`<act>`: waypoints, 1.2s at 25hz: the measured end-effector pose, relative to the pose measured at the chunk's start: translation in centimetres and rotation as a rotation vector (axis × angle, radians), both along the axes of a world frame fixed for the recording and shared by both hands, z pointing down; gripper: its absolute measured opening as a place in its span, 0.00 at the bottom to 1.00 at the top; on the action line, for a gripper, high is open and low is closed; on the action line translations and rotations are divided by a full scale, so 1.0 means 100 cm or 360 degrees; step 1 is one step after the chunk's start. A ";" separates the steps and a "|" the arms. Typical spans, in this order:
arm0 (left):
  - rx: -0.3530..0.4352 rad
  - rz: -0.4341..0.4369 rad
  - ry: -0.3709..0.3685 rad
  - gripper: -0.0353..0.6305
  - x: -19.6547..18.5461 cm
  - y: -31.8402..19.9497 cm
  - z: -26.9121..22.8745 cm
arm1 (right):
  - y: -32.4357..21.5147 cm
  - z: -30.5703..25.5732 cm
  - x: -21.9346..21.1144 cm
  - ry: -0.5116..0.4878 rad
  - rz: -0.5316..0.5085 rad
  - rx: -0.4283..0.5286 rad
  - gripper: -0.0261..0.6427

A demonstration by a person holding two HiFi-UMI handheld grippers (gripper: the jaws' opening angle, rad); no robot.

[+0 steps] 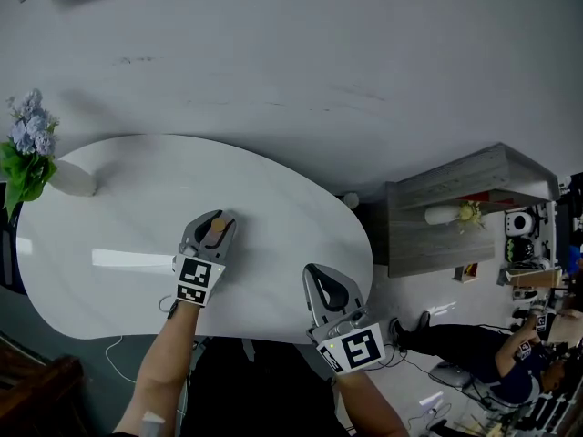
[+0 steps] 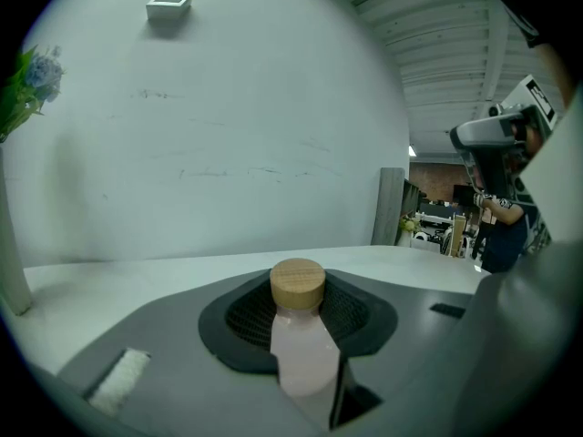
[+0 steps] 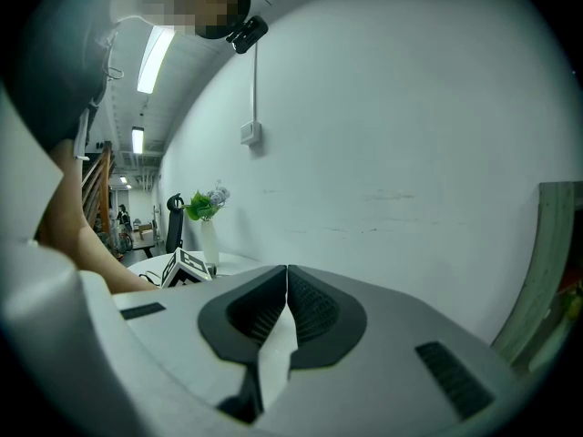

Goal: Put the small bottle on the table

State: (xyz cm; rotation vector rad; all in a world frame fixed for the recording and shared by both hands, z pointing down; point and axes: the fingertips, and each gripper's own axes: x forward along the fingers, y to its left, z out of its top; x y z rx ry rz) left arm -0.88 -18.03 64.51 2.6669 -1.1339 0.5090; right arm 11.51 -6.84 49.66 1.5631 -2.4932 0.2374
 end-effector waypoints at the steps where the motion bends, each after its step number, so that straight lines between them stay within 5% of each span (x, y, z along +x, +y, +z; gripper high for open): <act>1: 0.0004 0.0007 -0.0008 0.23 0.001 0.000 0.000 | 0.000 0.001 0.001 0.0001 0.0002 -0.0004 0.05; 30: 0.0064 -0.0074 -0.0081 0.24 0.005 0.002 0.002 | 0.013 0.009 0.023 -0.0040 0.0026 -0.0021 0.05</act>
